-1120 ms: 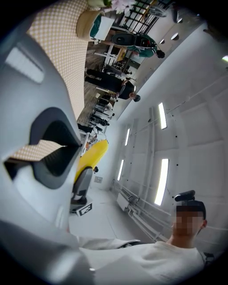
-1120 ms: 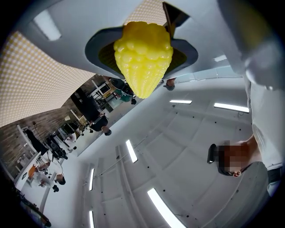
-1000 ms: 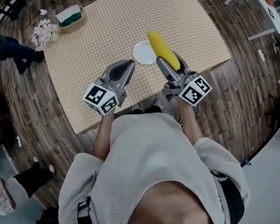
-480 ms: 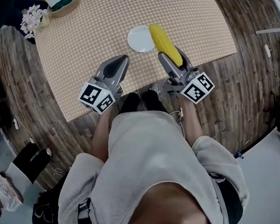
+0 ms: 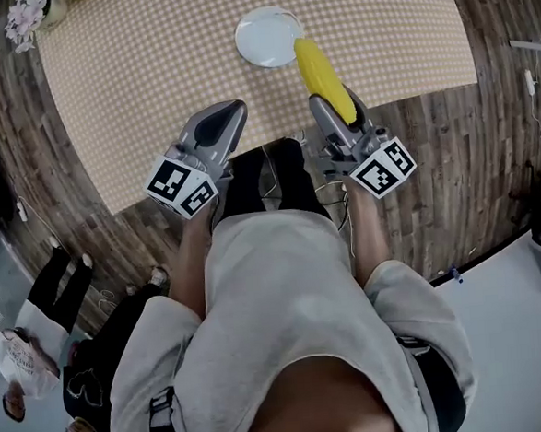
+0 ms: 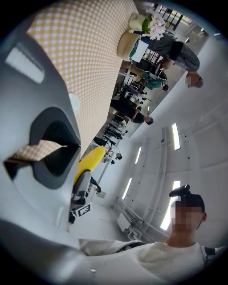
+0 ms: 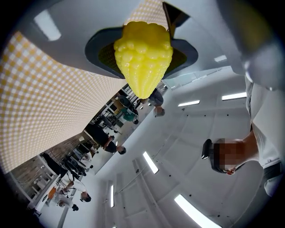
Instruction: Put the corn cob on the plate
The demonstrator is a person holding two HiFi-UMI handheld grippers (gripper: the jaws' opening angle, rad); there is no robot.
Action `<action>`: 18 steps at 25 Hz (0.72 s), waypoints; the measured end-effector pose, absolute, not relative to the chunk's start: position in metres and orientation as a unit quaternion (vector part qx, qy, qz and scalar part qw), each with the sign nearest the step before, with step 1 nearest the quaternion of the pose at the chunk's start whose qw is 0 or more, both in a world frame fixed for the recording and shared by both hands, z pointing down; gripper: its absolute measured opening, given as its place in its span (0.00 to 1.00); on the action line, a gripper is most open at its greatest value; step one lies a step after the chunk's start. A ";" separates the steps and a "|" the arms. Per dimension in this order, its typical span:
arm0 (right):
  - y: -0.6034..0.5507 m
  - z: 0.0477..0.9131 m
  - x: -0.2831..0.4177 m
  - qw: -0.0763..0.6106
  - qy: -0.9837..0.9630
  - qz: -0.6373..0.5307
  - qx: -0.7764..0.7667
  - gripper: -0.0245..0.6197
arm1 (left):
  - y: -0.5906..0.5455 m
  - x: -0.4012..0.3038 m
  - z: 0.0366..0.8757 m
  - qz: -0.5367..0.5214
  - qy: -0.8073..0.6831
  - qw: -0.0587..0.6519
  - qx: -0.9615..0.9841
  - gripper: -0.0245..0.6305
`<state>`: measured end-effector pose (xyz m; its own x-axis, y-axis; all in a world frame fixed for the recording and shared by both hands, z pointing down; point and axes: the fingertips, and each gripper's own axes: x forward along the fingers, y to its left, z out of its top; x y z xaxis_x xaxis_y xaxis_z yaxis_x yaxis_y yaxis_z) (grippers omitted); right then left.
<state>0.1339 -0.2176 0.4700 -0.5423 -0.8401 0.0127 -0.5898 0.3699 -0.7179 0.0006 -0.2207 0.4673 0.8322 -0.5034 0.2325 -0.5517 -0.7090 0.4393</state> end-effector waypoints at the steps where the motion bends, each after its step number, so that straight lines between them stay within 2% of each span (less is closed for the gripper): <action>1: -0.216 0.477 0.134 0.177 0.806 -0.349 -0.444 0.42 | -0.218 0.001 0.473 0.050 -0.286 0.259 0.921 0.05; 12: -0.224 0.520 0.129 0.143 0.808 -0.357 -0.447 0.42 | -0.206 -0.008 0.505 0.063 -0.293 0.287 0.910 0.05; 18: -0.247 0.520 0.123 0.043 0.842 -0.266 -0.468 0.42 | -0.206 -0.015 0.507 0.062 -0.301 0.294 0.905 0.05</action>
